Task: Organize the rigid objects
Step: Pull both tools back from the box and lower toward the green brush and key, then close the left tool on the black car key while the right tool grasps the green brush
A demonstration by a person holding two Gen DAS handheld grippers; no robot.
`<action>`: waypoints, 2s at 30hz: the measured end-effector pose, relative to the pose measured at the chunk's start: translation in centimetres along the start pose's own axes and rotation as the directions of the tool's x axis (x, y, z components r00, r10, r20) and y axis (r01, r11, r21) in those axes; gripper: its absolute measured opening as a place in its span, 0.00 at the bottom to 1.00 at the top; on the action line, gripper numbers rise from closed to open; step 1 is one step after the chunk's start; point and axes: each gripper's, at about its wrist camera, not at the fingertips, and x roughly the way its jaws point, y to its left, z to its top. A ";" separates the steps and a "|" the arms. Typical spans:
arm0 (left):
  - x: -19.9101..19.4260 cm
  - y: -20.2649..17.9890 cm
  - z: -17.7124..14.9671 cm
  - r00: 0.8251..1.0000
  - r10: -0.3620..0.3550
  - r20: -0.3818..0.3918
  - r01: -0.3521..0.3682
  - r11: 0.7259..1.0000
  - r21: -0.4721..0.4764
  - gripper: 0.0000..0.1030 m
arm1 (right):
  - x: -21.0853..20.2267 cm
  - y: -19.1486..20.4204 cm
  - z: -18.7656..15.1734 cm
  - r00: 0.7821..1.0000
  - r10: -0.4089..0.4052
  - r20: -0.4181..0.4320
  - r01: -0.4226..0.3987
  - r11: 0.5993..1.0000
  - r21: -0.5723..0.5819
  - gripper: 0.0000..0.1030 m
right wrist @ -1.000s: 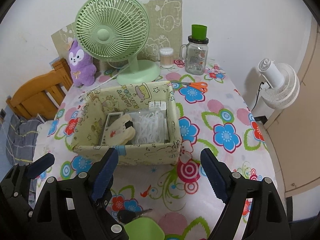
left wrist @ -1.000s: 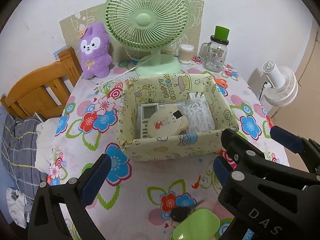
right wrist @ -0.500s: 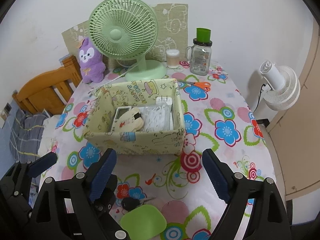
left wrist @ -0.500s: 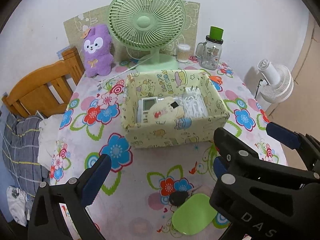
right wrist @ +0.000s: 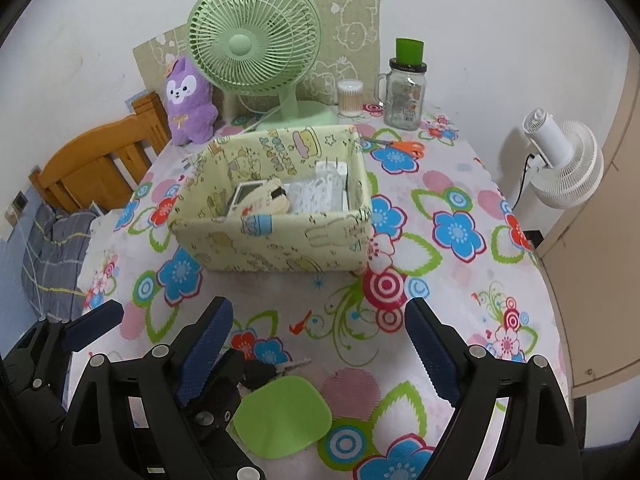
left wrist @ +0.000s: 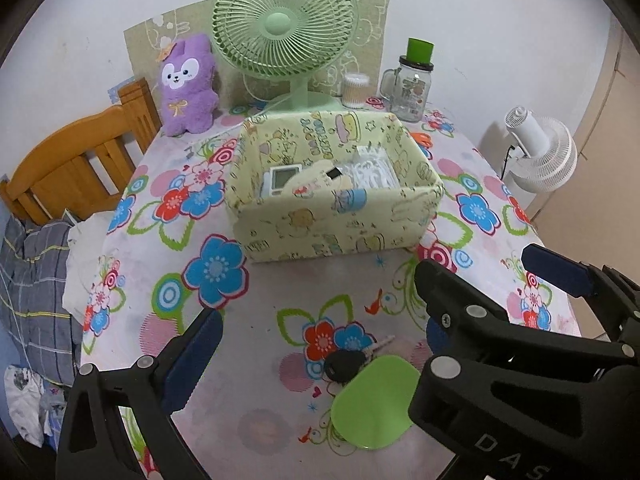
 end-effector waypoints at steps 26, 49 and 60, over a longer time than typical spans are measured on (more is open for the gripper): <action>5.2 -0.3 -4.6 0.997 0.013 -0.073 -0.010 0.999 0.045 0.98 | 4.1 -1.8 -5.6 0.997 -0.049 -0.065 0.051 0.998 0.029 0.87; 8.8 -0.3 -4.9 0.990 0.026 -0.141 -0.008 0.992 0.127 0.73 | 7.8 -1.6 -5.9 0.989 -0.058 -0.135 0.065 0.997 0.046 0.87; 9.1 -0.3 -5.3 0.988 -0.030 -0.155 0.048 0.992 0.118 0.63 | 8.6 -1.1 -6.4 0.985 -0.055 -0.163 0.064 0.997 0.052 0.87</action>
